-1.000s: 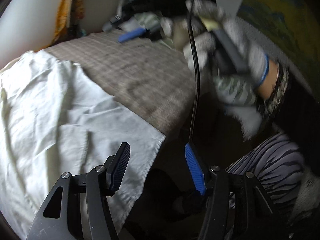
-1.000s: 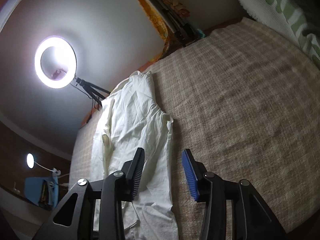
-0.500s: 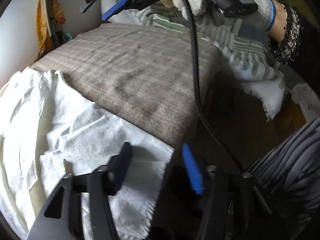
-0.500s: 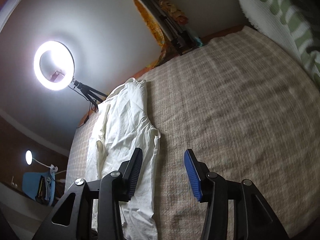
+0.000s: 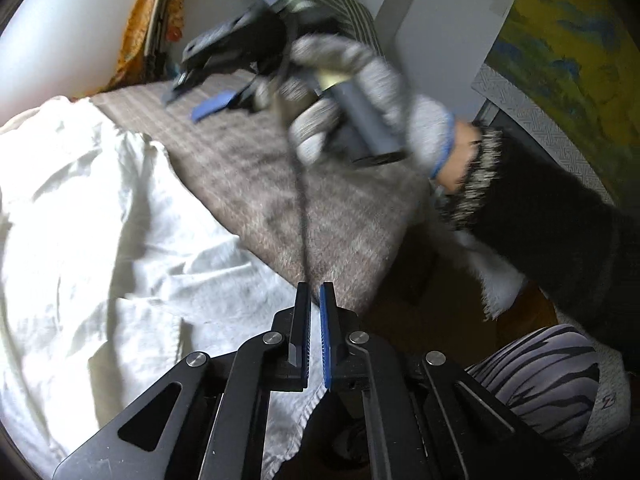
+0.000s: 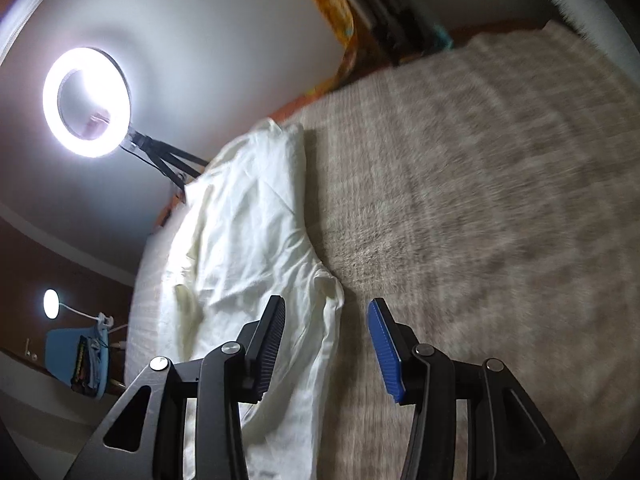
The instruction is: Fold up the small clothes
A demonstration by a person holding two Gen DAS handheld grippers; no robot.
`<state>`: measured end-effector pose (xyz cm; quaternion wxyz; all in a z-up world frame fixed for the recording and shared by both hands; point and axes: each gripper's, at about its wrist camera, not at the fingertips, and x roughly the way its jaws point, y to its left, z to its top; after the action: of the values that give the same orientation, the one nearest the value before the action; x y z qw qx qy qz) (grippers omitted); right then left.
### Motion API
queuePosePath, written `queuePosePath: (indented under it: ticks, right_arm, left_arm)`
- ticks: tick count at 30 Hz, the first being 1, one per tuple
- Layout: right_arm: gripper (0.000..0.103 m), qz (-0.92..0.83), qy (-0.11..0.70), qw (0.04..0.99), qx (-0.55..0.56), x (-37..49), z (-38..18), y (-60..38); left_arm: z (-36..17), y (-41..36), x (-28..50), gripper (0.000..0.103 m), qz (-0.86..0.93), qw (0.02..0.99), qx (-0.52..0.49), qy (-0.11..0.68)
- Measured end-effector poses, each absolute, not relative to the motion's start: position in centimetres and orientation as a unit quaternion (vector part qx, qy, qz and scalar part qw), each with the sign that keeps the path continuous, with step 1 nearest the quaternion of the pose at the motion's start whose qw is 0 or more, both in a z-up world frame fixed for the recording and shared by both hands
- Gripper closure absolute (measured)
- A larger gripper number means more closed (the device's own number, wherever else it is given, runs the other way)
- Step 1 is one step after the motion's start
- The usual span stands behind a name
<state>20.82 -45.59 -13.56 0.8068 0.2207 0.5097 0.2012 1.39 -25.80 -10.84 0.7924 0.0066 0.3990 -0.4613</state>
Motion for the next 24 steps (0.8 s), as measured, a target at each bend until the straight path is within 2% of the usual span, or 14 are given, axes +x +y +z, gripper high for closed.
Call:
queuePosePath:
  ticks: [10, 11, 13, 16, 24]
  right_arm:
    - [0.058, 0.198, 0.521, 0.797, 0.233, 22.7, -16.9, -43.6]
    - [0.06, 0.196, 0.519, 0.798, 0.235, 22.7, -16.9, -43.5]
    - [0.084, 0.199, 0.522, 0.796, 0.234, 22.9, -17.0, -43.1]
    - [0.097, 0.2, 0.52, 0.802, 0.216, 22.9, -16.5, -42.1]
    - [0.102, 0.193, 0.483, 0.838, 0.163, 21.7, -12.5, -39.7]
  left_arm:
    - [-8.8, -23.9, 2.5, 0.1, -0.451, 0.799, 0.002, 0.397]
    - [-8.5, -23.4, 2.8, 0.1, -0.448, 0.801, 0.0, 0.397]
    - [-8.3, -23.0, 2.9, 0.098, -0.443, 0.803, -0.004, 0.398]
    - [-8.5, -22.8, 3.3, 0.097, -0.432, 0.809, -0.011, 0.399]
    - [-9.2, -21.5, 3.3, 0.096, -0.419, 0.81, -0.027, 0.41]
